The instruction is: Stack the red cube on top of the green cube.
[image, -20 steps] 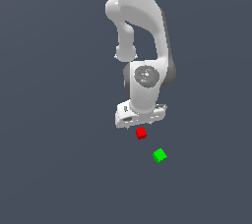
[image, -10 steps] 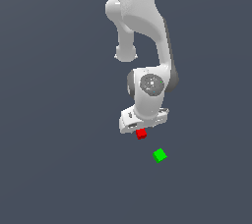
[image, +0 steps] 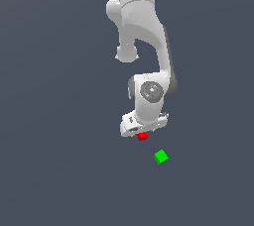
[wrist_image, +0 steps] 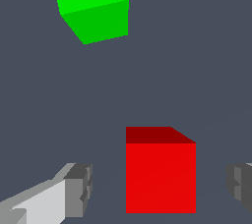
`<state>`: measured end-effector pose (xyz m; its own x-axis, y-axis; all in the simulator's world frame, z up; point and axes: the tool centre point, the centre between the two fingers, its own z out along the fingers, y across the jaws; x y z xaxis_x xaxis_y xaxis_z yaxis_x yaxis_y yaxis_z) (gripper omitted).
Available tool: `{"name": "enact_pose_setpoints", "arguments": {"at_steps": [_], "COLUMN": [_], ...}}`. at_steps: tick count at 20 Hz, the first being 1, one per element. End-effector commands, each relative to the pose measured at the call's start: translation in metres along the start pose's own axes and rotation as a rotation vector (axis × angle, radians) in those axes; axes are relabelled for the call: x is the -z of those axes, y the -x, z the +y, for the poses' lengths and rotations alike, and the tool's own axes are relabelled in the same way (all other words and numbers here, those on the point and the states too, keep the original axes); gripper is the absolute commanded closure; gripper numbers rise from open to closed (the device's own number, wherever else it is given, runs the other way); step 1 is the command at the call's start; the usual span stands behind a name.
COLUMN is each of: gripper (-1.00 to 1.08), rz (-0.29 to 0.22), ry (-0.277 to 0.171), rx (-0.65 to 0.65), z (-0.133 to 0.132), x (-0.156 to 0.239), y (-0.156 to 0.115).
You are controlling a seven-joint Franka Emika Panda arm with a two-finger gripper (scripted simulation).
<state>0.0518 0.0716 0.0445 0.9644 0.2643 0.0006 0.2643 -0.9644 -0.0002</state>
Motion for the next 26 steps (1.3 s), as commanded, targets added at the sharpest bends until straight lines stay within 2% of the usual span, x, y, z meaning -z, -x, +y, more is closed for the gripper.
{"name": "enact_pose_setpoints", "arguments": {"at_steps": [1, 8, 9, 21, 26], "gripper": [-0.92, -0.92, 1.08, 1.08, 1.08], "rz": [-0.001, -0.001, -0.001, -0.001, -0.001], "ry": [0.0, 0.0, 0.0, 0.0, 0.0], "rx": [0.001, 0.001, 0.001, 0.001, 0.001], "z": [0.0, 0.0, 0.0, 0.0, 0.0], "x": [-0.013, -0.025, -0.025, -0.023, -0.01], "y": [0.001, -0.001, -0.001, -0.001, 0.0]}}
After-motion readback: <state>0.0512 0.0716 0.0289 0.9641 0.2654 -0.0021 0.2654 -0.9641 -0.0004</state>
